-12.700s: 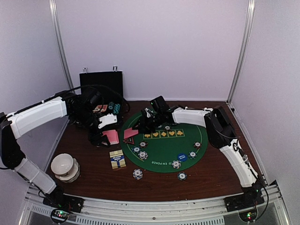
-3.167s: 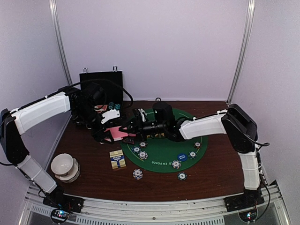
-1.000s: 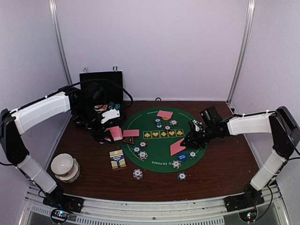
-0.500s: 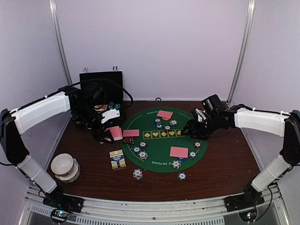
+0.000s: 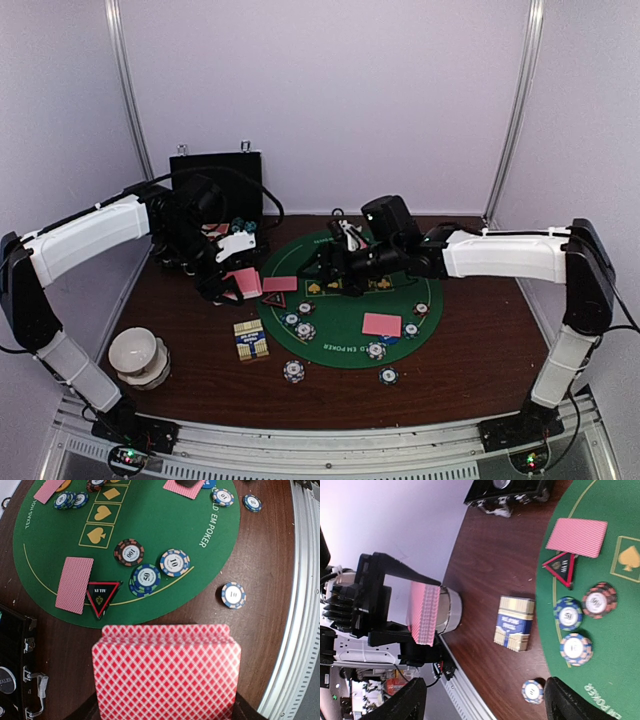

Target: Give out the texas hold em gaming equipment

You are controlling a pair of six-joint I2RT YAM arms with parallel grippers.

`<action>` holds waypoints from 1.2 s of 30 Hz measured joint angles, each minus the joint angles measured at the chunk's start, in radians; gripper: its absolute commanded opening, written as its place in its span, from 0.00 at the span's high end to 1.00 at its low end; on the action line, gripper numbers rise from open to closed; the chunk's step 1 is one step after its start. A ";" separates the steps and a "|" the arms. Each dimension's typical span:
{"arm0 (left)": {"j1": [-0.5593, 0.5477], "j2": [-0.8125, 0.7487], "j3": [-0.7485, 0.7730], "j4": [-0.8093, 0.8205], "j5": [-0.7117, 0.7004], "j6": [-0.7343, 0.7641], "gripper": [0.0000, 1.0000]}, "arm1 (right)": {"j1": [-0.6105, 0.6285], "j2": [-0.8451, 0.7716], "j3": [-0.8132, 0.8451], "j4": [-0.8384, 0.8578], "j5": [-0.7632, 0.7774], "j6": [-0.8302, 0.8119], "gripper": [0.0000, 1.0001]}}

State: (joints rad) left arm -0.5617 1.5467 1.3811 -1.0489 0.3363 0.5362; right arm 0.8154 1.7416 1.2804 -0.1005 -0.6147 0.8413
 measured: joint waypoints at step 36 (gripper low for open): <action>0.000 0.000 0.016 0.000 0.009 0.000 1.00 | 0.116 0.436 0.317 0.393 -0.214 0.294 0.16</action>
State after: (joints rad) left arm -0.5617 1.5467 1.3975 -1.0492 0.3454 0.5362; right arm 0.9318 2.1773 1.5974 0.2924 -0.8284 1.1355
